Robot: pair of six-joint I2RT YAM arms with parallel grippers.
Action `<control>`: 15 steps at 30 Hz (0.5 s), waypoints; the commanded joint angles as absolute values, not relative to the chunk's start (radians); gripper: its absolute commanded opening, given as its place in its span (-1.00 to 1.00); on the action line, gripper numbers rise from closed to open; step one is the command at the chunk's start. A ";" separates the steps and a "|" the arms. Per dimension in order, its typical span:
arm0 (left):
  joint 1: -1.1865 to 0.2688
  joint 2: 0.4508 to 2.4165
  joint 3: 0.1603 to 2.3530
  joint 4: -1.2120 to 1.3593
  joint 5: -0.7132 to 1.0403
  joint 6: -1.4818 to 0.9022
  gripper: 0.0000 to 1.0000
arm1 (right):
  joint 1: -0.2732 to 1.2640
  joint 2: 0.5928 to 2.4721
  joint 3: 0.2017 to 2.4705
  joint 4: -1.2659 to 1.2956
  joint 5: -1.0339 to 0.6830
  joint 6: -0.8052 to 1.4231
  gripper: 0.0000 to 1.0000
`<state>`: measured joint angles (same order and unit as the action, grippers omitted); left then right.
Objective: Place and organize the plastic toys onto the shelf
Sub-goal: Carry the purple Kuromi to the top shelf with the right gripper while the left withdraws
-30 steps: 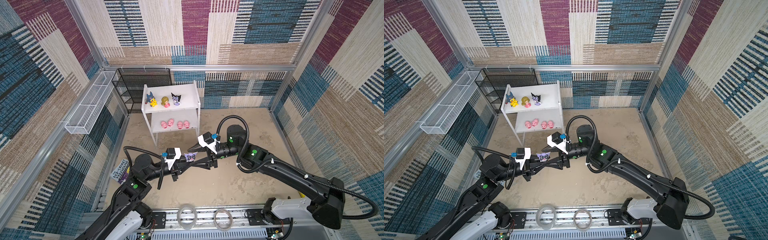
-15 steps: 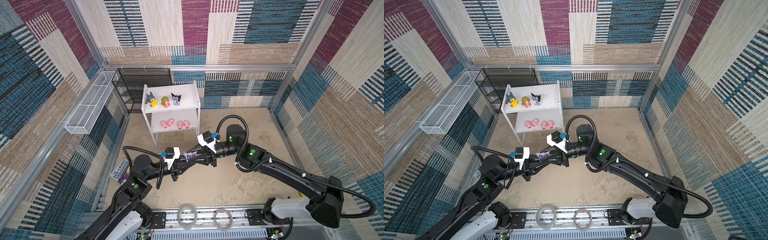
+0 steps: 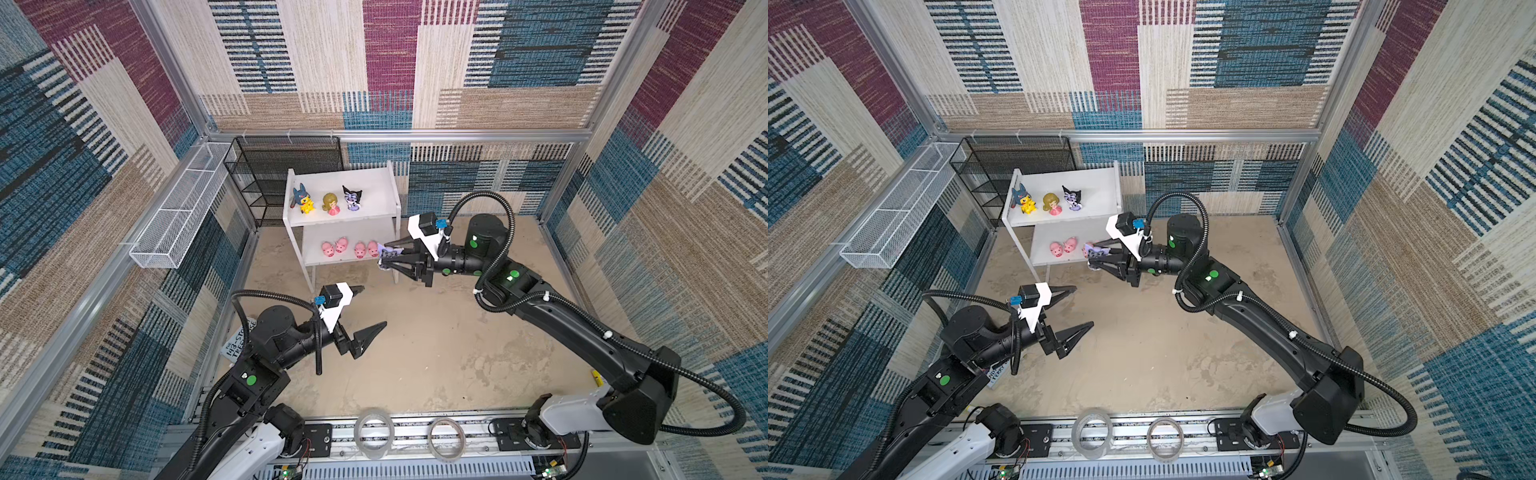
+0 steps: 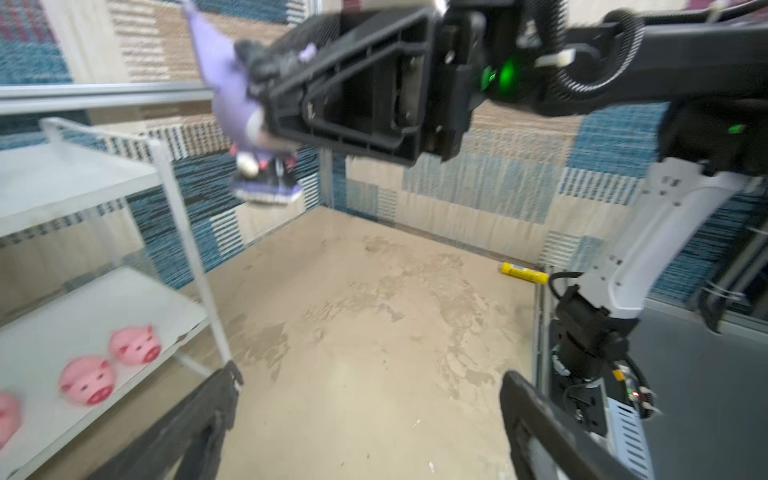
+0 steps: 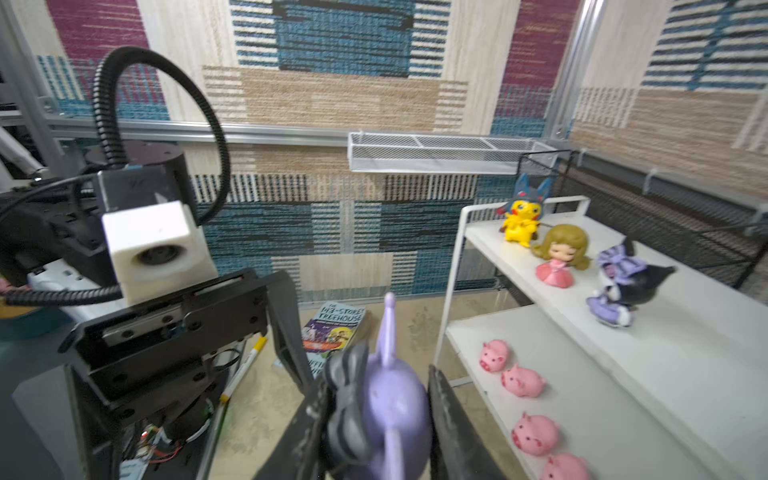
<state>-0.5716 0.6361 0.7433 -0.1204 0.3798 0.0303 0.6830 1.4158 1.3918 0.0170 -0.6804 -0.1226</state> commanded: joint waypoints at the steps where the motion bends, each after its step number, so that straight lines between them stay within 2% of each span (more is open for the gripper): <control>1: -0.570 0.662 0.795 -0.281 0.163 0.070 0.98 | 0.665 1.463 1.464 0.020 -0.540 -0.129 -0.45; 7: -0.570 0.662 0.824 -0.307 0.067 0.087 0.98 | 0.644 1.579 1.610 -0.010 -0.385 -0.165 -0.43; 15: -0.570 0.635 0.817 -0.305 0.100 0.115 0.98 | 0.624 1.733 1.780 -0.037 -0.364 -0.175 -0.42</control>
